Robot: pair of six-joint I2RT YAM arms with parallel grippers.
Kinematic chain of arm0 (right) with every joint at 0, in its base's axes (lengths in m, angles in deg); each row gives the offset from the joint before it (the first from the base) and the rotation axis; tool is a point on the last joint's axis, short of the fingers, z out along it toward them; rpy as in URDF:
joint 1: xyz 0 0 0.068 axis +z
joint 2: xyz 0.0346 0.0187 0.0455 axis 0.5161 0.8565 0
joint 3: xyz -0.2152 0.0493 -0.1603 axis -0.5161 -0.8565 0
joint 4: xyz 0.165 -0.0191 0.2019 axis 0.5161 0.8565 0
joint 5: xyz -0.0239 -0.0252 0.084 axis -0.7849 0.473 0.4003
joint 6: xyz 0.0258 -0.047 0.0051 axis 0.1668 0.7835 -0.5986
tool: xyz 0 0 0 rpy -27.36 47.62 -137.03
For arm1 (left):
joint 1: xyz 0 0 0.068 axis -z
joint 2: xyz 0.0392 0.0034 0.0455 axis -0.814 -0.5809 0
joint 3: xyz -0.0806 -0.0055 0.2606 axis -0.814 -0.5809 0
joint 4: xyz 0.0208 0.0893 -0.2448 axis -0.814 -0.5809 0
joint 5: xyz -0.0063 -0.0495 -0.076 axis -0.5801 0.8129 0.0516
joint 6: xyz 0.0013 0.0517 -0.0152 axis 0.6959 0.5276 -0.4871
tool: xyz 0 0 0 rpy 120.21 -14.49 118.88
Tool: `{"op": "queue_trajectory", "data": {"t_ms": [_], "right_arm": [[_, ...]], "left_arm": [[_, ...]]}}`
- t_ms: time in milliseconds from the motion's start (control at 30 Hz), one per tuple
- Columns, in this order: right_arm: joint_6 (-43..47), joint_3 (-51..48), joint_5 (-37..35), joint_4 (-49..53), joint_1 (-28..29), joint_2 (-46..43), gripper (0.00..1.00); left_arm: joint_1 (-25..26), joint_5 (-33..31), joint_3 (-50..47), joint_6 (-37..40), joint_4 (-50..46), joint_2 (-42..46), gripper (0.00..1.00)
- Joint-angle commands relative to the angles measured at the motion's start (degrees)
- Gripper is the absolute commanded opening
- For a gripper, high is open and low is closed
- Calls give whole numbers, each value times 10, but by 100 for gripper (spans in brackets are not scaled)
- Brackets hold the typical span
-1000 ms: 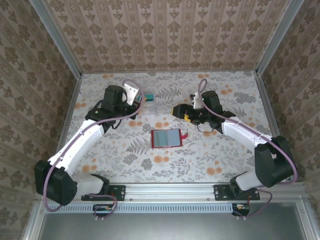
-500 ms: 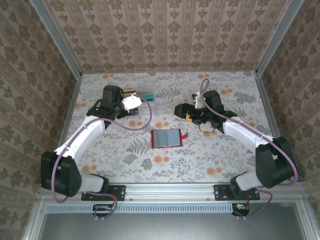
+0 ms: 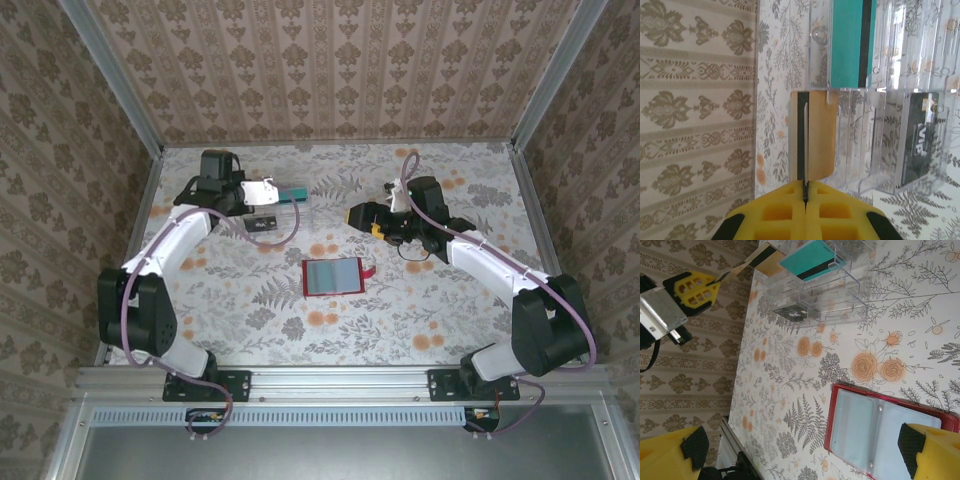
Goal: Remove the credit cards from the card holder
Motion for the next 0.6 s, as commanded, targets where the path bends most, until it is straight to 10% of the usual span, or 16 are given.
{"op": "queue_trajectory", "data": {"t_ms": [0, 567], "right_arm": [[7, 22, 2, 12, -5, 2, 100], [7, 36, 8, 12, -21, 24, 100]], "left_arm": [[-4, 32, 34, 19, -11, -26, 0], [-16, 52, 87, 2, -47, -107, 0]]}}
